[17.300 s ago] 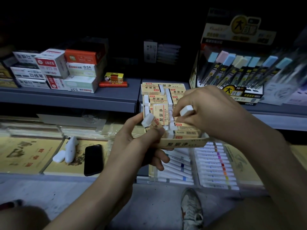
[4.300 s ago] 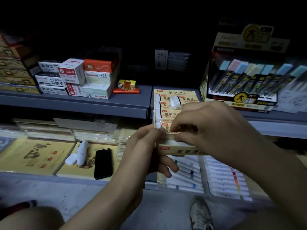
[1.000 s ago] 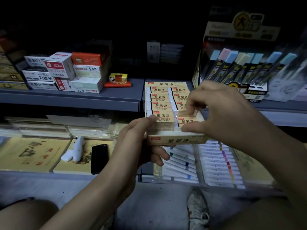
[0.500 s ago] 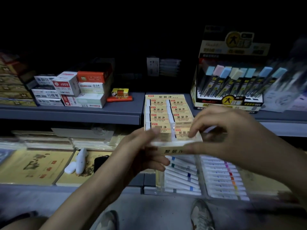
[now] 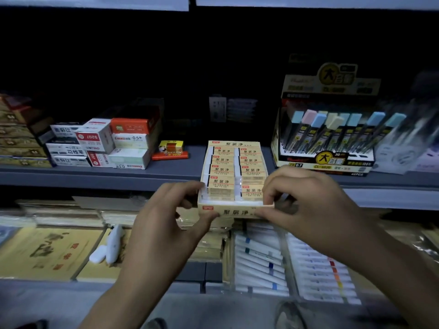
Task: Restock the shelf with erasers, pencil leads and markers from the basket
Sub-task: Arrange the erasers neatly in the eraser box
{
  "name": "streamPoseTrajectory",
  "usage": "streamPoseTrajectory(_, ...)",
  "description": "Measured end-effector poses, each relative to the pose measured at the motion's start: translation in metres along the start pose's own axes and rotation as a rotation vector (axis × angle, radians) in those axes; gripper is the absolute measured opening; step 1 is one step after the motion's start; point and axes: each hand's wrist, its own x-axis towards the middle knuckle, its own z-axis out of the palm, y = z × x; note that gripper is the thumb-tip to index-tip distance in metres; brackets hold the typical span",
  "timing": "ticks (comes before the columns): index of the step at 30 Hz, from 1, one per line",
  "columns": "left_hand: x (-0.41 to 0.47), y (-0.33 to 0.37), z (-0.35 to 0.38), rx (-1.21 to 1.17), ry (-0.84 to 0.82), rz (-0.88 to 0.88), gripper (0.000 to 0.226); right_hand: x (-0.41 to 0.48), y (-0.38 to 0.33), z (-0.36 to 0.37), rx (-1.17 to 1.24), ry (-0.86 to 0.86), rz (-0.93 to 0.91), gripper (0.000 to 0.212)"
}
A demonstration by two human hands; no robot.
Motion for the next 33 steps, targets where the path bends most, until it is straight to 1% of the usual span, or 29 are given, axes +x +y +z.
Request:
streamPoseTrajectory(3,0.005,-0.002,0.005,0.082,0.045,0.124,0.022,0.011,0.003,0.004,-0.044,0.01,0.025,0.019)
streamPoseTrajectory(6,0.013,-0.005,0.009,0.164,0.065,0.168,0.013,0.02,0.005,0.006,-0.066,0.038,0.055,0.019)
streamPoseTrajectory(11,0.027,-0.011,0.019,0.243,0.103,0.193,0.011,0.032,0.009,0.013,-0.154,0.105,0.125,0.02)
streamPoseTrajectory(18,0.043,-0.014,0.028,0.247,0.147,0.177,0.008,0.039,0.009,0.02,-0.175,0.19,0.169,0.02)
streamPoseTrajectory(22,0.049,-0.017,0.036,0.262,0.161,0.145,0.009,0.044,0.013,0.025,-0.185,0.2,0.196,0.02)
streamPoseTrajectory(27,0.05,-0.016,0.042,0.219,0.163,0.083,0.014,0.047,0.011,0.03,-0.193,0.213,0.235,0.019)
streamPoseTrajectory(33,0.052,-0.012,0.039,0.226,0.176,0.078,0.02,0.052,0.012,0.03,-0.205,0.236,0.287,0.02)
